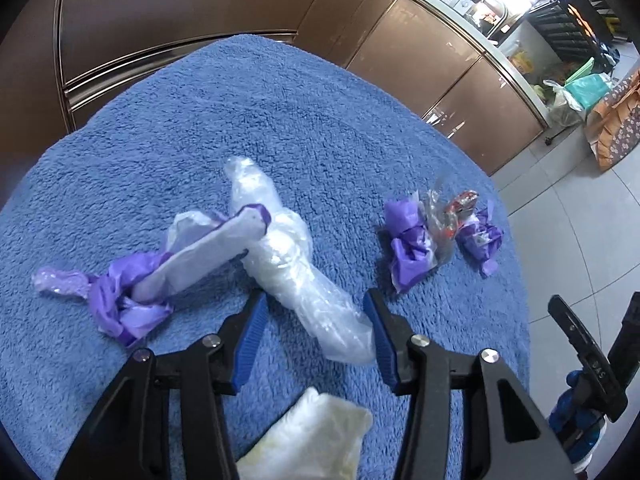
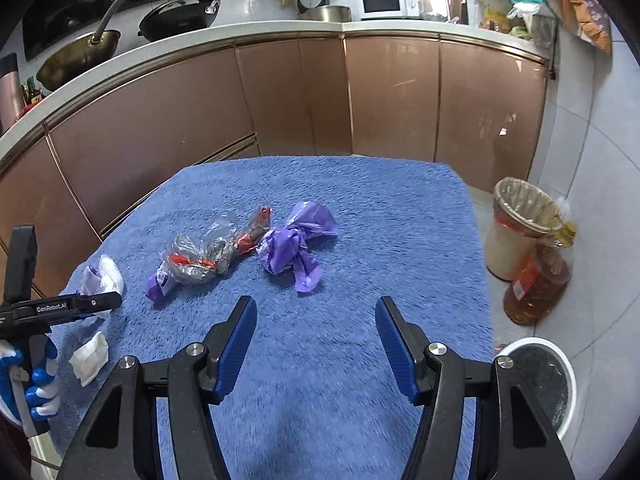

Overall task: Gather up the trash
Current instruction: 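Move both tools back over the remaining wrappers on the towel, then grasp the clear plastic bag with left tool while right tool grasps purple wrapper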

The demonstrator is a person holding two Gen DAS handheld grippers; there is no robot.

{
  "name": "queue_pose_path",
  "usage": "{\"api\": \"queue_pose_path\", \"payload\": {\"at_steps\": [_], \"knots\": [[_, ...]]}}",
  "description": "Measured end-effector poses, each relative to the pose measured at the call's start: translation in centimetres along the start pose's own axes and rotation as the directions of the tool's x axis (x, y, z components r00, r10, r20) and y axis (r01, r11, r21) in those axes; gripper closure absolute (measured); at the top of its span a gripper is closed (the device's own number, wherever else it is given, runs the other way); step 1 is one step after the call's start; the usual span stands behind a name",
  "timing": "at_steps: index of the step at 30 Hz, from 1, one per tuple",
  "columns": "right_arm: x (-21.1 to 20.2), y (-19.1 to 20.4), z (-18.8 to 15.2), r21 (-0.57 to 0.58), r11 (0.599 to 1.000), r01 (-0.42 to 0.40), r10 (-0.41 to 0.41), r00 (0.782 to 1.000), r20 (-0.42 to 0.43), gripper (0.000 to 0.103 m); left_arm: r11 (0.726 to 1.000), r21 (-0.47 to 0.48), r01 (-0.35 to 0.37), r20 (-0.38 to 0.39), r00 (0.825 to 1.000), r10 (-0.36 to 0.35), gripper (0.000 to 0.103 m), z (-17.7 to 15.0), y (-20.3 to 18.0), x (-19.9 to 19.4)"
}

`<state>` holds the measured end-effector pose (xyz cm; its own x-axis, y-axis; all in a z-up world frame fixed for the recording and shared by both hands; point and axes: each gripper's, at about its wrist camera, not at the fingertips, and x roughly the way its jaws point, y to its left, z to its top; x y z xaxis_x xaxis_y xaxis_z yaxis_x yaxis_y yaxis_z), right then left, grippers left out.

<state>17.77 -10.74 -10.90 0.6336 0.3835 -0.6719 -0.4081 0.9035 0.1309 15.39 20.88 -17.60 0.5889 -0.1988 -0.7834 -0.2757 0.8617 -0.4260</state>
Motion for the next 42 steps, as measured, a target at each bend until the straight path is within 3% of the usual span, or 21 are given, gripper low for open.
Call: {"api": "queue_pose_path", "payload": {"at_steps": [6,18,21,23,31,42], "knots": [[3.5,0.4,1.3,-0.003,0.999,-0.047,0.047,0.999,-0.025,0.042,1.000,-0.020,0.021,-0.010,1.000,-0.021,0.079,1.4,-0.1,1.1],[9.6,0.2,3.3,0.026,0.994,-0.109,0.110,0.993,-0.038,0.042,0.998,-0.020,0.063,0.001,0.998,-0.063,0.085,3.4,0.3,2.2],[10.3,0.1,3.4,0.035,0.988,-0.150,0.151,0.988,-0.038,0.057,0.997,-0.018,0.071,0.002,0.997,-0.071,0.085,3.7,0.3,2.6],[10.3,0.1,3.4,0.035,0.984,-0.177,0.178,0.983,-0.032,0.073,0.997,-0.021,0.076,0.005,0.997,-0.076,0.085,3.8,0.2,2.6],[7.8,0.6,3.5,0.008,0.985,-0.172,0.172,0.985,-0.012,0.080,0.993,-0.022,0.114,0.028,0.993,-0.113,0.086,3.7,-0.4,0.9],[-4.3,1.3,3.3,-0.024,0.989,-0.145,0.147,0.976,0.161,0.081,0.984,0.033,0.172,0.117,0.978,-0.175,0.086,1.7,-3.4,-7.1]]}}
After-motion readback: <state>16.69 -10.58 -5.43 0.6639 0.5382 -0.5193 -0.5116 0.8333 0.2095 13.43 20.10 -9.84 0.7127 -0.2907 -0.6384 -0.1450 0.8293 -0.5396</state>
